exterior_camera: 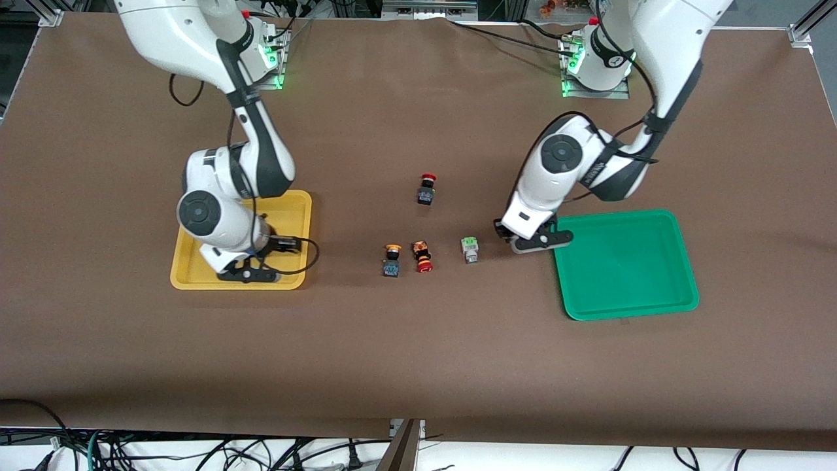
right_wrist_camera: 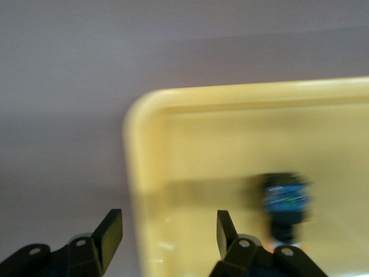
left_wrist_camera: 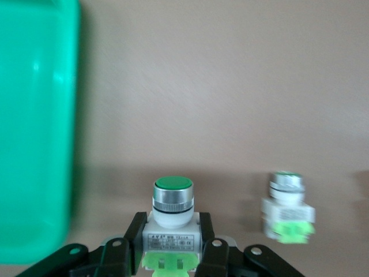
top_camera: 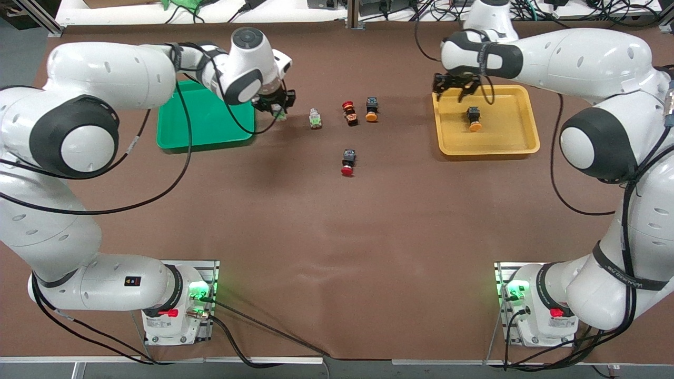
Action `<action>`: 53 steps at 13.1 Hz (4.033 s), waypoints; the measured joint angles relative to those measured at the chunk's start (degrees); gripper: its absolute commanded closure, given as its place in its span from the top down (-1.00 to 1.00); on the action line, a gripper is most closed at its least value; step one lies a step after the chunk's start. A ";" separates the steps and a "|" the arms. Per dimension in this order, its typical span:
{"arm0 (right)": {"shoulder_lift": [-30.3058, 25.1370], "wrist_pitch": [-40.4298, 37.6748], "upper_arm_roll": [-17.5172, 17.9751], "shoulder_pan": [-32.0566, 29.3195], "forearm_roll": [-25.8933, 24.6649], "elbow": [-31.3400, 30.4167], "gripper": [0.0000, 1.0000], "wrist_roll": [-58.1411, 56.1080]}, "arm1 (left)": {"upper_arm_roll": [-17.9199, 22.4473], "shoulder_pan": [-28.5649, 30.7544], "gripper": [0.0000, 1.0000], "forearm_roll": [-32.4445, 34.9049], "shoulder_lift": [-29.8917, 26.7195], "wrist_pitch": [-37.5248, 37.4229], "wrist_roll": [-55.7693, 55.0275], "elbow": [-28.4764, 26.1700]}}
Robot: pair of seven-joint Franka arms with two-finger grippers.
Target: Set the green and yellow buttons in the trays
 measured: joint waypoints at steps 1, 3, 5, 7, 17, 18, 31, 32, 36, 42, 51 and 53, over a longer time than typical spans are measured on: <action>0.32 -0.07 1.85 0.71 0.79 1.71 0.49 5.49 | 0.46 1.61 -1.00 0.00 -0.89 -1.13 4.21 0.00; 2.60 0.06 5.55 2.20 1.06 5.54 0.49 15.82 | 3.81 3.84 -1.00 -0.89 -2.31 -3.49 13.50 -0.02; 7.21 1.98 8.07 4.30 1.06 10.79 0.49 21.05 | 11.06 4.31 -1.00 -7.14 -2.77 -4.02 28.26 -0.03; 12.37 5.48 8.36 6.57 1.06 15.87 0.49 22.69 | 19.30 4.58 -1.00 -17.17 -2.68 -4.05 44.86 -0.30; 18.72 11.66 7.96 9.03 -4.62 18.88 -0.73 21.70 | 28.02 5.14 0.14 -23.40 0.63 -3.97 60.75 -2.93; 18.64 11.45 7.71 8.75 -4.63 18.92 -0.73 20.77 | 28.11 5.14 0.93 -23.41 1.07 -3.63 60.75 -2.92; -2.46 -3.37 -2.48 1.74 -4.78 -2.67 -0.43 -8.97 | 15.43 1.30 1.00 -24.54 0.97 -6.59 41.81 8.01; -2.63 -0.50 -2.54 1.75 -4.78 -5.27 -0.36 -9.03 | 14.36 -0.22 1.00 -24.54 0.97 -6.46 37.98 8.23; -2.35 12.02 -2.47 1.97 -4.78 -14.69 0.79 -9.05 | 10.76 -7.77 1.00 -23.24 1.81 -2.57 23.92 8.35; -7.92 1.45 -2.52 2.09 -4.67 -10.06 0.97 -8.62 | 10.52 -19.82 1.00 -9.21 8.66 2.45 0.53 10.64; -31.68 -23.00 -6.39 2.07 -7.46 -5.44 0.98 -8.80 | 10.71 -21.79 -0.57 -2.83 13.34 2.52 -8.35 13.81; -31.56 -24.98 -6.42 2.09 -8.83 -2.78 0.98 -8.80 | 10.71 -21.98 -1.00 -0.02 13.65 2.52 -9.67 13.83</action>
